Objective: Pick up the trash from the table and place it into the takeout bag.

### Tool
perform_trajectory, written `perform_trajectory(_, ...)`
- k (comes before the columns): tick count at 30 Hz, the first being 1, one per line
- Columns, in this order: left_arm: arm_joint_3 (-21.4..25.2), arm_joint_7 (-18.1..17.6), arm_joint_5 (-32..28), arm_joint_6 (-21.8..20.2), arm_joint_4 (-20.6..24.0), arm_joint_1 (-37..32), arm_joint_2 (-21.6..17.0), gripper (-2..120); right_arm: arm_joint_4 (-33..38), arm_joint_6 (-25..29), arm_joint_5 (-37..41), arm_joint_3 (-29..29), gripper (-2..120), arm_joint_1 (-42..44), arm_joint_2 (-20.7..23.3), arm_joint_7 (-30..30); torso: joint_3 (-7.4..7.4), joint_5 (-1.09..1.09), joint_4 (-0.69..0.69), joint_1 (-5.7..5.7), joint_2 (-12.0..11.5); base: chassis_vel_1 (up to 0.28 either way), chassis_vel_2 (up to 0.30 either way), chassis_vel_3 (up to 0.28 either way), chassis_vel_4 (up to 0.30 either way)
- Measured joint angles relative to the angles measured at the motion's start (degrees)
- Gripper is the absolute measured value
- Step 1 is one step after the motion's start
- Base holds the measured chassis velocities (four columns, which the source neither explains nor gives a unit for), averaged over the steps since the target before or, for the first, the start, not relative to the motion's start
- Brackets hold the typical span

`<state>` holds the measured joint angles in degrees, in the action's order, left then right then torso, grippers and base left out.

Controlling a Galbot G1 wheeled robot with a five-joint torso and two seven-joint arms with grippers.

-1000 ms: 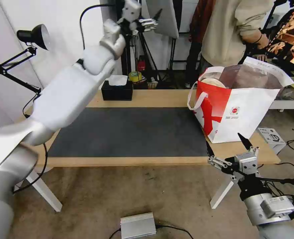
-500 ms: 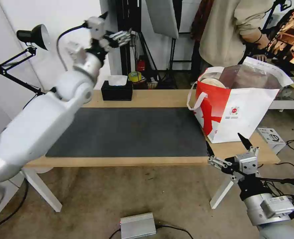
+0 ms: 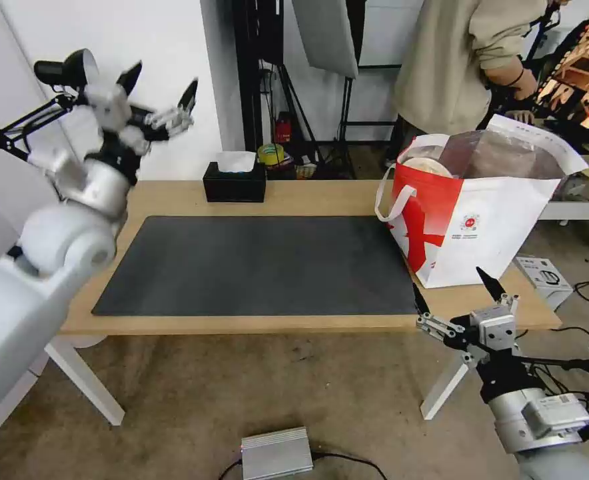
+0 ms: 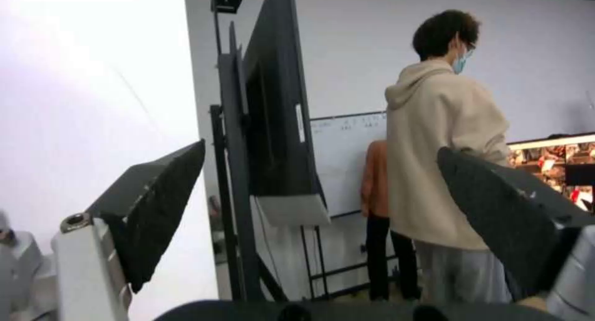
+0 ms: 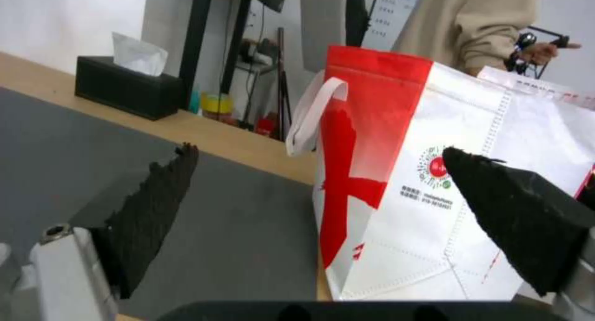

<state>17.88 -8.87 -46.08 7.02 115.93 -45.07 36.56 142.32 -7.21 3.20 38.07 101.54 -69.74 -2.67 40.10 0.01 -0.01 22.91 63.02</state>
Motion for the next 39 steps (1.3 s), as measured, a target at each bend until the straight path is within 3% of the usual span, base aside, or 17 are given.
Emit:
perform_trajectory(5,5.2,0.2,2.1,0.1,2.3,-7.4,1.9,100,0.0,0.0,0.0,0.0,100,0.0,0.0,0.0,0.00,-0.02,0.00,0.00,0.0,0.000,0.000,0.000,0.000)
perform_trajectory(6,8.9,1.0,3.8,0.3,4.1,-12.6,3.8,100,0.0,0.0,0.0,0.0,100,0.0,0.0,0.0,0.00,-0.02,0.01,0.00,0.0,0.000,0.000,0.000,0.000)
perform_trajectory(11,11.8,1.7,5.8,0.7,5.9,-17.1,6.3,100,0.0,0.0,0.0,0.0,100,0.0,0.0,0.0,0.00,0.00,0.01,0.00,0.0,0.000,0.000,0.000,0.000)
perform_trajectory(15,15.0,3.2,10.4,1.6,8.3,-24.3,12.4,100,0.0,0.0,0.0,0.0,100,0.0,0.0,0.0,0.00,-0.01,0.01,0.00,0.0,0.000,0.000,0.000,0.000)
perform_trajectory(16,15.0,3.2,10.4,1.6,8.3,-24.3,12.4,100,0.0,0.0,0.0,0.0,100,0.0,0.0,0.0,0.00,-0.01,0.01,0.00,0.0,0.000,0.000,0.000,0.000)
perform_trajectory(17,16.2,3.9,12.8,2.0,9.4,-27.9,15.9,100,0.0,0.0,0.0,0.0,100,0.0,0.0,0.0,0.00,0.00,0.00,0.00,0.0,0.000,0.000,0.000,0.000)
perform_trajectory(24,17.9,6.1,19.2,3.5,11.7,-35.8,25.3,100,0.0,0.0,0.0,0.0,100,0.0,0.0,0.0,0.00,0.00,0.00,0.00,0.0,0.000,0.000,0.000,0.000)
perform_trajectory(32,18.1,8.2,24.2,5.2,12.0,-39.1,29.9,100,0.0,0.0,0.0,0.0,100,0.0,0.0,0.0,0.00,0.00,0.01,0.00,0.0,0.000,0.000,0.000,0.000)
perform_trajectory(39,17.2,10.7,31.9,9.3,12.6,-44.2,37.2,100,0.0,0.0,0.0,0.0,100,0.0,0.0,0.0,0.00,-0.01,0.00,0.00,0.0,0.000,0.000,0.000,0.000)
